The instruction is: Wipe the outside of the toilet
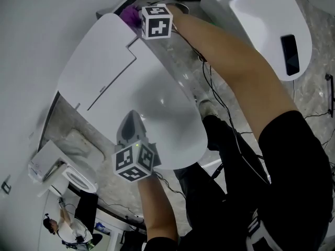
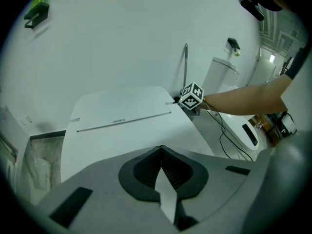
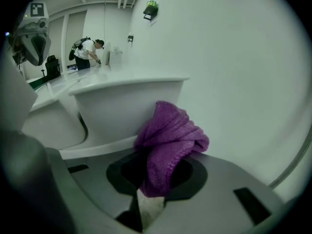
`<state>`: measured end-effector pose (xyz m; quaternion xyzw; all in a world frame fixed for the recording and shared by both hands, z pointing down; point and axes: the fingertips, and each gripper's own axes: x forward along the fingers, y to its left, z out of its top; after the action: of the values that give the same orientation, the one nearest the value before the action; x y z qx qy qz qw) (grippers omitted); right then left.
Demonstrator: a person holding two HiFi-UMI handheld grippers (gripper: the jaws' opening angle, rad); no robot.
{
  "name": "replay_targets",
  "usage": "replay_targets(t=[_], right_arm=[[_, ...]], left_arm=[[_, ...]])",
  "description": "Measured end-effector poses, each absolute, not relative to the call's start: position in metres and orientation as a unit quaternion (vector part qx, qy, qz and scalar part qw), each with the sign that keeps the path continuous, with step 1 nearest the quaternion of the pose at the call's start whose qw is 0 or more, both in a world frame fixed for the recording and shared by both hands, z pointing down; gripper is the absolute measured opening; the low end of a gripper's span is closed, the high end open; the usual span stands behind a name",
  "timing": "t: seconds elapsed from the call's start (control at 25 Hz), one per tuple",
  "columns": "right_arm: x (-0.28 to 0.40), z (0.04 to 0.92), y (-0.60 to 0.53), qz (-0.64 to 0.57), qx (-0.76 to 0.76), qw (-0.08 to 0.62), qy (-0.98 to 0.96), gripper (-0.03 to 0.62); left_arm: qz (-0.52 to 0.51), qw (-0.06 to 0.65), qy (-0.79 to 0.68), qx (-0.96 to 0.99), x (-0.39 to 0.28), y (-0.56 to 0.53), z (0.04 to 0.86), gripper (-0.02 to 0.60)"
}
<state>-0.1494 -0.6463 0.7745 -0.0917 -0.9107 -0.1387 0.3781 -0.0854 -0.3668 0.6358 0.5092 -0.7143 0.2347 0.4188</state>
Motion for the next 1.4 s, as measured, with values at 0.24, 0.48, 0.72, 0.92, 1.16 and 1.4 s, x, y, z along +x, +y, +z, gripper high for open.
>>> replay_targets(t=[0.24,0.48,0.72,0.92,1.16,1.4], right_arm=[[-0.146,0.787,-0.642,-0.15,-0.101,0.387,-0.904,0.083],[-0.125,0.798,-0.625,-0.146,-0.131,0.397,-0.896,0.083],[-0.098,0.81,-0.596,-0.127,-0.154,0.4,-0.895,0.083],[-0.071,0.815,-0.567,-0.121,-0.166,0.393,-0.896,0.083],[-0.041,0.816,-0.532,-0.148,-0.172,0.375,-0.899,0.083],[-0.009,0.821,-0.496,-0.155,-0.174,0.38,-0.895,0.084]], left_arm=[[0.267,0.409,-0.719,0.495,-0.098,-0.357,0.638,0.008],[0.258,0.43,-0.714,0.488,-0.082,-0.35,0.637,0.008],[0.265,0.443,-0.692,0.505,-0.06,-0.351,0.645,0.008],[0.276,0.449,-0.668,0.526,-0.04,-0.35,0.652,0.008],[0.273,0.452,-0.658,0.536,-0.026,-0.345,0.655,0.008],[0.28,0.45,-0.64,0.556,-0.009,-0.325,0.659,0.008]])
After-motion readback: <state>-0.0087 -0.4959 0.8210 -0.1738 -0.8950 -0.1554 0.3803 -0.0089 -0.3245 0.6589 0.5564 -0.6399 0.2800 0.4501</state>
